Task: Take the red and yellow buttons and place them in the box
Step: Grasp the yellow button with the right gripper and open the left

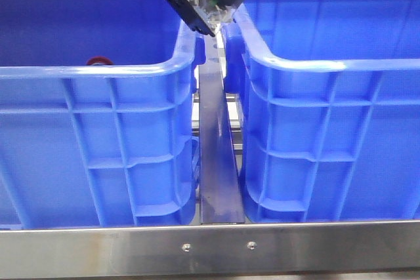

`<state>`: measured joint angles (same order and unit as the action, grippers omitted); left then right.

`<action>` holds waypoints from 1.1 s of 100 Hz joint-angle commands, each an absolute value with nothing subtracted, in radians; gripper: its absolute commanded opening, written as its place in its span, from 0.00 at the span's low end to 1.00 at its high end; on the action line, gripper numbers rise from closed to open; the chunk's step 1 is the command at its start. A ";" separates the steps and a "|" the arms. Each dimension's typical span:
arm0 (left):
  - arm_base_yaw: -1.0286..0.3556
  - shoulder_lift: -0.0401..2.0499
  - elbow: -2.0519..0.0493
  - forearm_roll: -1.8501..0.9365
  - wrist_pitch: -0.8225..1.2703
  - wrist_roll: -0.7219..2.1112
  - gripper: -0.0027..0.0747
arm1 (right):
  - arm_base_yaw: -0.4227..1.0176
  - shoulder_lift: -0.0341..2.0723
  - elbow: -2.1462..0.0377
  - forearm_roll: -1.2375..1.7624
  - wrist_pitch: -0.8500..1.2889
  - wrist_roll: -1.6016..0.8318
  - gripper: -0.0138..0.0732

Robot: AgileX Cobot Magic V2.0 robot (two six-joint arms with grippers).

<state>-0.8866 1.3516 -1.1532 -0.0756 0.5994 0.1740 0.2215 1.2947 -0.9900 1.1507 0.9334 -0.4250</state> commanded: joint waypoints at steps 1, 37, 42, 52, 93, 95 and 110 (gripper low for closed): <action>-0.894 1.314 -1.180 -0.087 0.541 0.191 0.45 | 0.222 1.272 -1.024 1.212 0.934 -0.442 0.30; -0.894 1.314 -1.182 -0.089 0.547 0.189 0.79 | 0.093 1.140 -1.036 1.179 0.810 -0.561 0.30; -0.894 1.314 -1.182 -0.089 0.547 0.189 0.79 | 0.072 1.103 -1.031 1.132 0.762 -0.592 0.30; -0.894 1.314 -1.182 -0.089 0.547 0.187 0.79 | 0.058 1.052 -1.006 1.010 0.619 -0.617 0.30; -0.894 1.314 -1.182 -0.106 0.549 0.187 0.78 | 0.121 1.076 -0.825 0.901 0.145 -0.743 0.30; -0.894 1.314 -1.182 -0.106 0.549 0.187 0.78 | 0.126 1.085 -0.825 0.901 0.119 -0.749 0.30; -0.894 1.314 -1.182 -0.106 0.549 0.187 0.78 | 0.145 1.186 -0.825 0.901 -0.026 -0.765 0.30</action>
